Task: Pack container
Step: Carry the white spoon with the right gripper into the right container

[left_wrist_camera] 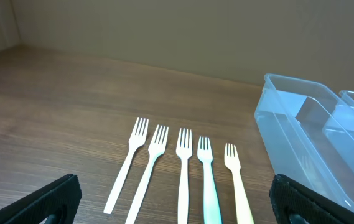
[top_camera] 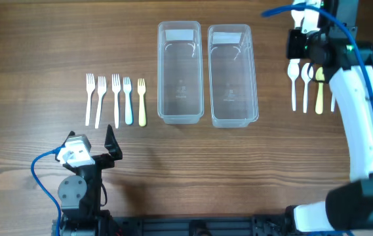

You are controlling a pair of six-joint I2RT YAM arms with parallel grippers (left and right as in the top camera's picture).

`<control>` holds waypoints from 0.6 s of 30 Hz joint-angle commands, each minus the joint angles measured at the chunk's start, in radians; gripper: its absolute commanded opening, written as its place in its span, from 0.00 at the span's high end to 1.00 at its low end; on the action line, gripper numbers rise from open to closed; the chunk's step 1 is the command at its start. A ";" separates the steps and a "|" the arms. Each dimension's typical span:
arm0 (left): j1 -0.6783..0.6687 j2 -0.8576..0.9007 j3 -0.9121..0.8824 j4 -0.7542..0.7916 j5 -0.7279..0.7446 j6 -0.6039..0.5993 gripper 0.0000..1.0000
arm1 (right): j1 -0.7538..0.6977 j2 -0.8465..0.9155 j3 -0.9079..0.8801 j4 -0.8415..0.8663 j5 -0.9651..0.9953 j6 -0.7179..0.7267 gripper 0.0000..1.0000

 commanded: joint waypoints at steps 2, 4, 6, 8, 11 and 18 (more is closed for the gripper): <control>0.006 -0.008 -0.006 0.004 0.002 0.023 0.00 | 0.118 0.006 0.003 -0.066 -0.014 0.076 0.96; 0.006 -0.008 -0.006 0.004 0.002 0.023 0.00 | 0.162 0.014 -0.001 -0.071 -0.017 0.083 0.96; 0.006 -0.008 -0.006 0.004 0.002 0.023 0.00 | 0.197 0.023 -0.003 -0.069 -0.016 0.092 0.96; 0.006 -0.008 -0.006 0.004 0.002 0.023 0.00 | 0.224 0.040 -0.003 -0.068 -0.017 0.109 0.96; 0.006 -0.008 -0.006 0.004 0.002 0.023 0.00 | 0.239 0.078 -0.003 -0.074 -0.017 0.125 0.96; 0.006 -0.008 -0.006 0.004 0.002 0.023 0.00 | 0.245 0.234 -0.003 -0.105 -0.030 0.127 0.96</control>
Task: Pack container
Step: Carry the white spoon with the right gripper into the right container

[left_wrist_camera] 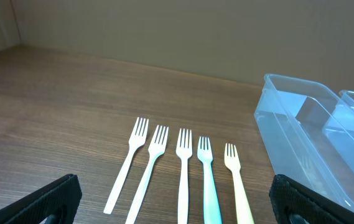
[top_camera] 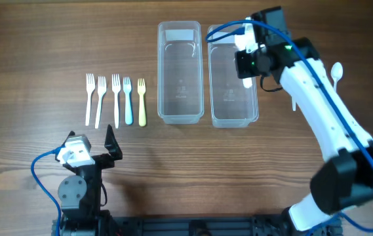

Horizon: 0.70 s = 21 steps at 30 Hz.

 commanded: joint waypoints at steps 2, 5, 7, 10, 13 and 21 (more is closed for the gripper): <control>0.006 -0.008 -0.006 0.004 0.002 0.023 0.00 | 0.013 0.114 -0.001 -0.007 -0.040 0.026 0.96; 0.006 -0.008 -0.006 0.004 0.002 0.023 0.00 | 0.024 0.159 -0.001 -0.010 -0.059 0.053 0.96; 0.006 -0.008 -0.006 0.004 0.002 0.023 0.00 | 0.034 0.185 -0.001 -0.012 -0.081 0.055 0.89; 0.006 -0.008 -0.006 0.004 0.002 0.023 0.00 | 0.044 0.193 -0.001 -0.011 -0.083 0.055 0.46; 0.006 -0.008 -0.006 0.004 0.002 0.023 0.00 | 0.045 0.183 0.000 -0.011 -0.082 0.055 0.40; 0.006 -0.008 -0.006 0.004 0.002 0.023 0.00 | 0.010 0.045 0.078 -0.074 -0.038 0.100 0.36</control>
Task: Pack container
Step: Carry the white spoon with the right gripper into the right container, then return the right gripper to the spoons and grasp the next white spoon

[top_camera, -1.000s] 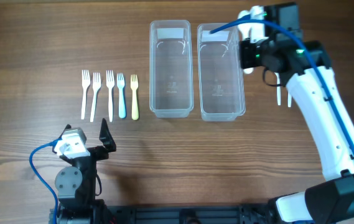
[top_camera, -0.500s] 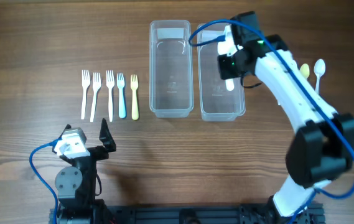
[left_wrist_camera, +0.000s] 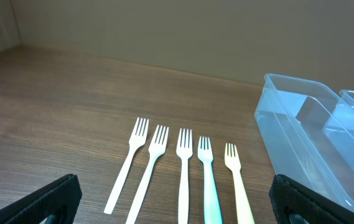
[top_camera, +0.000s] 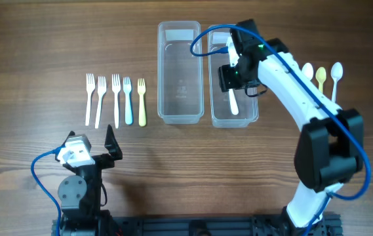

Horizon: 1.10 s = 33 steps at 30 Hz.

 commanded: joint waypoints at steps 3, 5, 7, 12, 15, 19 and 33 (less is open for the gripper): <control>0.006 -0.008 -0.006 0.004 0.002 0.019 0.00 | -0.078 -0.181 0.144 -0.082 0.093 0.040 0.36; 0.006 -0.008 -0.006 0.004 0.002 0.019 0.00 | -0.119 -0.221 0.166 -0.105 0.134 0.039 0.28; 0.006 -0.008 -0.006 0.004 0.002 0.019 0.00 | -0.175 -0.262 0.171 -0.126 0.193 0.018 0.16; 0.006 -0.008 -0.006 0.004 0.002 0.019 0.00 | -0.339 -0.287 0.168 -0.199 0.236 -0.089 0.14; 0.006 -0.008 -0.006 0.004 0.002 0.019 0.00 | -0.423 -0.266 0.139 -0.220 0.231 -0.118 0.14; 0.006 -0.008 -0.006 0.004 0.002 0.019 0.00 | -0.488 -0.213 0.111 -0.207 0.186 -0.119 0.15; 0.006 -0.008 -0.006 0.004 0.002 0.019 0.00 | -0.502 0.101 0.093 -0.143 0.133 -0.118 0.44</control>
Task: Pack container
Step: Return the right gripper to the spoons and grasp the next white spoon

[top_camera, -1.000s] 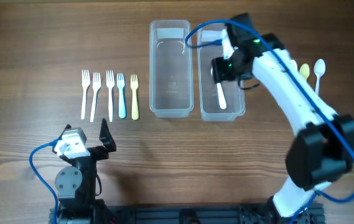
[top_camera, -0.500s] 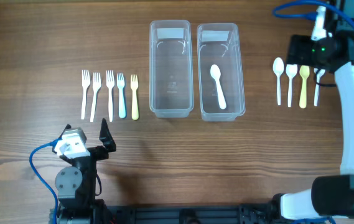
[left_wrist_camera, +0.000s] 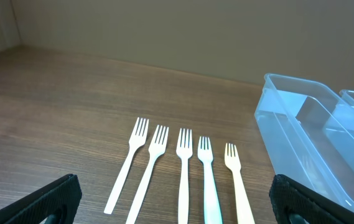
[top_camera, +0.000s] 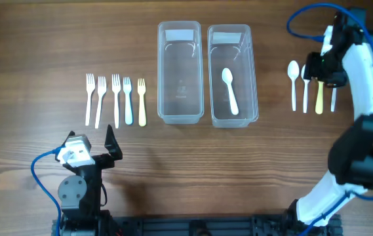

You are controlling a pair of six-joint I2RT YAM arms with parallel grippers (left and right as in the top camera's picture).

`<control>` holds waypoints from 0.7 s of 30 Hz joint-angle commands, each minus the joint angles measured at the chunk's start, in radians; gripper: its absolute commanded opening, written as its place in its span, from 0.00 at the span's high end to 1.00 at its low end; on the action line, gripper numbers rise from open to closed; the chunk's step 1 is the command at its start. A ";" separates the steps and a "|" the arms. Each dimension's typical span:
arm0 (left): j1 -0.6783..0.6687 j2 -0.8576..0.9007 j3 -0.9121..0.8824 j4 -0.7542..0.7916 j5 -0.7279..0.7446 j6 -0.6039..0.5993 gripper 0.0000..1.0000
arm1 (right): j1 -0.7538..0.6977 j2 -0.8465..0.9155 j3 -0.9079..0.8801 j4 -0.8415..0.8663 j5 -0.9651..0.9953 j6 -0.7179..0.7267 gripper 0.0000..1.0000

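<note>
Two clear containers stand side by side at the table's middle. The left container (top_camera: 179, 115) holds nothing; the right container (top_camera: 215, 72) holds one white spoon (top_camera: 229, 90) lying lengthwise. Several forks (top_camera: 115, 98) lie in a row on the left, also seen from the left wrist as forks (left_wrist_camera: 183, 168). Several spoons (top_camera: 294, 82) lie in a row on the right. My right gripper (top_camera: 320, 65) hovers over the bowls of those spoons; its jaws are too small to read. My left gripper (left_wrist_camera: 173, 208) stands open near the front edge, short of the forks.
The left arm's base (top_camera: 78, 190) and blue cable sit at the front left. The right arm (top_camera: 363, 72) stretches along the right edge. Bare wood lies between the forks and the containers.
My right gripper was inside the right container with the white spoon. It is now back over the row of spoons on the right, and the spoon lies loose in the container. The left arm is unchanged.
My right gripper was first over the spoon row with both containers holding nothing. Then it was above the right container's far end, then low in that container with a white spoon. Now the spoon rests there and the gripper is over the spoons again. The left arm stayed still.
</note>
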 commanded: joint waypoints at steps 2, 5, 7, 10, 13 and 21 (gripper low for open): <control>0.006 -0.008 -0.006 0.004 0.002 0.019 0.00 | 0.002 0.105 -0.008 0.023 -0.051 0.001 0.45; 0.006 -0.008 -0.006 0.004 0.002 0.019 0.00 | 0.008 0.142 -0.013 0.045 -0.080 0.001 0.48; 0.006 -0.008 -0.006 0.004 0.002 0.019 0.00 | 0.016 0.155 -0.024 0.069 -0.083 0.001 0.49; 0.006 -0.008 -0.006 0.004 0.002 0.019 0.00 | 0.032 0.163 -0.039 0.095 -0.083 -0.001 0.50; 0.006 -0.008 -0.006 0.004 0.002 0.019 0.00 | 0.051 0.163 -0.060 0.127 -0.083 -0.002 0.50; 0.006 -0.008 -0.006 0.004 0.002 0.019 0.00 | 0.067 0.178 -0.129 0.203 -0.031 -0.029 0.51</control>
